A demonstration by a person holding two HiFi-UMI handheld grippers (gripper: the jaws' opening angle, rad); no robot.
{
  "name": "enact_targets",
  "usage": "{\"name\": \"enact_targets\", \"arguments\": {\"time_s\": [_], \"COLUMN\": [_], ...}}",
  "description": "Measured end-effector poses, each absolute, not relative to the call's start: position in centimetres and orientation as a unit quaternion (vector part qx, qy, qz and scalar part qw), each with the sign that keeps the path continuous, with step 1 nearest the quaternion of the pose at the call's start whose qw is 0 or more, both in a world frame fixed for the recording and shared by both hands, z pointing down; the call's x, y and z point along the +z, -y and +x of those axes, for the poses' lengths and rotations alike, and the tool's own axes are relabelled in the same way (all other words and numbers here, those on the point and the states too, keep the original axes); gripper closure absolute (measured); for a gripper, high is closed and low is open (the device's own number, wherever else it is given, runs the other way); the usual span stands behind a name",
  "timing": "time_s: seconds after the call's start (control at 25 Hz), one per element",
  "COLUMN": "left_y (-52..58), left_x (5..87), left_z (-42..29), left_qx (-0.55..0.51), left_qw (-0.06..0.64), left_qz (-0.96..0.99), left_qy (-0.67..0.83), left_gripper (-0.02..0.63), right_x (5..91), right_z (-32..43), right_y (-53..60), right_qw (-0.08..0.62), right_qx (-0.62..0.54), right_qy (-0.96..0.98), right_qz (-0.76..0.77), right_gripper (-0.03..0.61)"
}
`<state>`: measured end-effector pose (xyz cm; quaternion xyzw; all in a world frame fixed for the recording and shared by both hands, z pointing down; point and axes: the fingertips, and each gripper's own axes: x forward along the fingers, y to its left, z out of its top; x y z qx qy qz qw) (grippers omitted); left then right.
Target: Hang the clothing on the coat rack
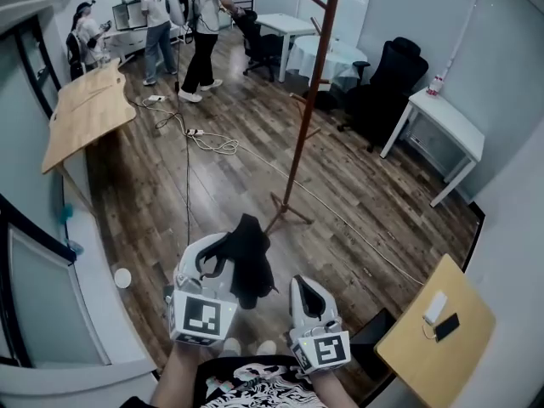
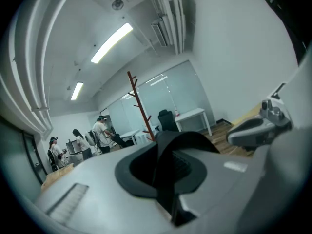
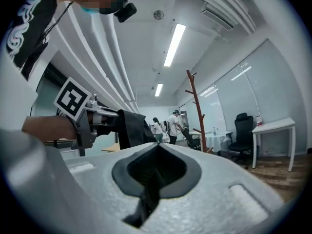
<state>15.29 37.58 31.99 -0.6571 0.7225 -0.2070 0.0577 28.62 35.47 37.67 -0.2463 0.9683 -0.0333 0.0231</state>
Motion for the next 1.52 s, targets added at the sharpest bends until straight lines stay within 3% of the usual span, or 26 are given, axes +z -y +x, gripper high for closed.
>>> {"name": "enact_targets", "arguments": {"time_s": [0.24,0.32,0.68,0.96,1.04,1.52], "left_y": [-35.3,-34.3,-27.8,-19.2,-16.5,-4.4], "left_x": [31.4,31.5,34.3,36.2,36.3,34.3], "left_z": [15.1,14.9,13.1,9.2,8.3,0.5], "left_qx": [-0.238,-0.244,-0.187,-0.165,-0.162,-0.126], "left_qw": [0.079,0.077,0.031,0.018,0.019,0.047], "left_qz": [-0.649,-0.649,-0.686,-0.736,-0.749,-0.806], "left_qy": [-0.718,-0.716,-0.703,-0.656,-0.642,-0.577], "left_gripper": [0.603,0.603,0.603,0.603,0.603,0.603], "right_x": [38.3,38.8,44.4,47.3,47.5,46.3], "right_z": [26.9,26.3,22.0,17.6,16.8,6.7], "right_y": [-35.3,-34.8,-30.1,-21.5,-18.3,-5.3], "right_qw": [-0.022,-0.026,-0.093,-0.125,-0.127,-0.11], "right_qx": [-0.026,-0.036,-0.047,-0.056,-0.051,-0.049], "right_qy": [-0.981,-0.982,-0.979,-0.965,-0.958,-0.937], "right_qz": [-0.193,-0.182,-0.176,-0.223,-0.252,-0.329], "right_gripper": [0.577,0.468,0.393,0.403,0.472,0.472]}}
